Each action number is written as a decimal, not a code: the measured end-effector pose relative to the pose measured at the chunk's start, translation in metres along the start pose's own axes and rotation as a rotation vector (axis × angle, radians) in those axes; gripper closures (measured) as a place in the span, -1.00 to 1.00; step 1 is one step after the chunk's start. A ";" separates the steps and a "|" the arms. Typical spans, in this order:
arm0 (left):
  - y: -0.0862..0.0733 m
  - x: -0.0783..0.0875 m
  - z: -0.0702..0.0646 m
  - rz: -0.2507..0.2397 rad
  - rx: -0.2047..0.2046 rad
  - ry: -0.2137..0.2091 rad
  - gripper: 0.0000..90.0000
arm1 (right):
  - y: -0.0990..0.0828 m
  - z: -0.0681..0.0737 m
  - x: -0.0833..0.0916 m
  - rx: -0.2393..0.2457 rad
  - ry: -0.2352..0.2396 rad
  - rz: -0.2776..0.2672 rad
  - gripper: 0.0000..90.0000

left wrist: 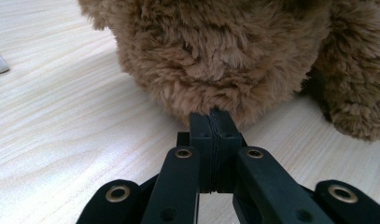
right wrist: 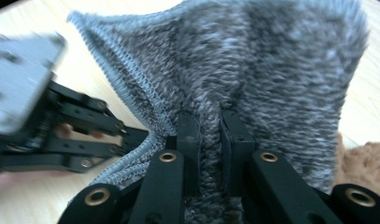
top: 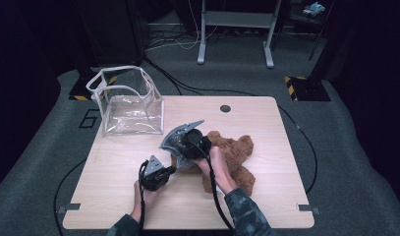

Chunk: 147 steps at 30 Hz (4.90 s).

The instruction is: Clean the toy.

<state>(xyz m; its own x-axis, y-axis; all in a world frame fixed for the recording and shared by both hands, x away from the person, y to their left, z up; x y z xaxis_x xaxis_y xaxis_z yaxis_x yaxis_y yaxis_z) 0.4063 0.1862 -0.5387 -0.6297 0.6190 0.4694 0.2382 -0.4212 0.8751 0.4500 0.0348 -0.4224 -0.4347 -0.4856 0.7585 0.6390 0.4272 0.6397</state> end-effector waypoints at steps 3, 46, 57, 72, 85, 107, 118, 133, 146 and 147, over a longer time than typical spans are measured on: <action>0.000 0.001 0.000 0.000 -0.002 -0.001 0.99 | -0.005 -0.003 0.004 0.006 -0.029 0.002 0.80; 0.000 0.001 0.000 -0.012 -0.012 0.003 0.98 | -0.055 -0.059 0.073 -0.114 -0.168 -0.098 0.80; 0.000 0.001 0.000 -0.013 -0.009 0.003 0.98 | -0.029 0.012 0.020 0.016 -0.064 -0.033 0.80; 0.000 0.001 0.000 -0.013 -0.008 0.001 1.00 | -0.017 -0.007 0.014 -0.024 -0.129 -0.069 0.80; 0.000 0.001 0.000 -0.011 -0.012 0.000 1.00 | -0.037 -0.071 0.054 -0.213 -0.241 -0.078 0.80; 0.000 0.001 -0.001 -0.005 -0.012 -0.002 1.00 | -0.051 -0.070 0.076 -0.193 -0.176 -0.155 0.80; 0.000 0.001 0.000 -0.002 -0.026 -0.002 1.00 | -0.028 0.003 0.040 -0.012 -0.041 -0.135 0.80; 0.000 0.001 0.000 -0.016 -0.012 0.004 1.00 | -0.043 0.000 0.019 0.016 -0.129 -0.053 0.80; 0.000 0.001 0.000 -0.015 -0.013 0.001 1.00 | -0.080 -0.048 0.055 -0.118 -0.241 -0.047 0.80; 0.000 0.001 0.001 -0.012 -0.013 -0.001 1.00 | -0.083 -0.053 0.059 -0.118 -0.254 -0.048 0.80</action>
<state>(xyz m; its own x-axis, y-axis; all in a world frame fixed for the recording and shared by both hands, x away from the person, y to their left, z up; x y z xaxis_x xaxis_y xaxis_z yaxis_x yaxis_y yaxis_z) 0.4059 0.1874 -0.5378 -0.6314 0.6247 0.4594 0.2212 -0.4227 0.8789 0.4050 -0.0698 -0.4368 -0.6020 -0.2903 0.7438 0.6767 0.3089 0.6683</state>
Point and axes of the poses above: each handheld gripper's, and its own axes: x roughly backward along the jaws, y roughly out of its top, z roughly to its left, the point moved 3 cm from there along -x, roughly forward along the jaws, and after that the axes turned 12 degrees about -x, right-handed, at the moved point
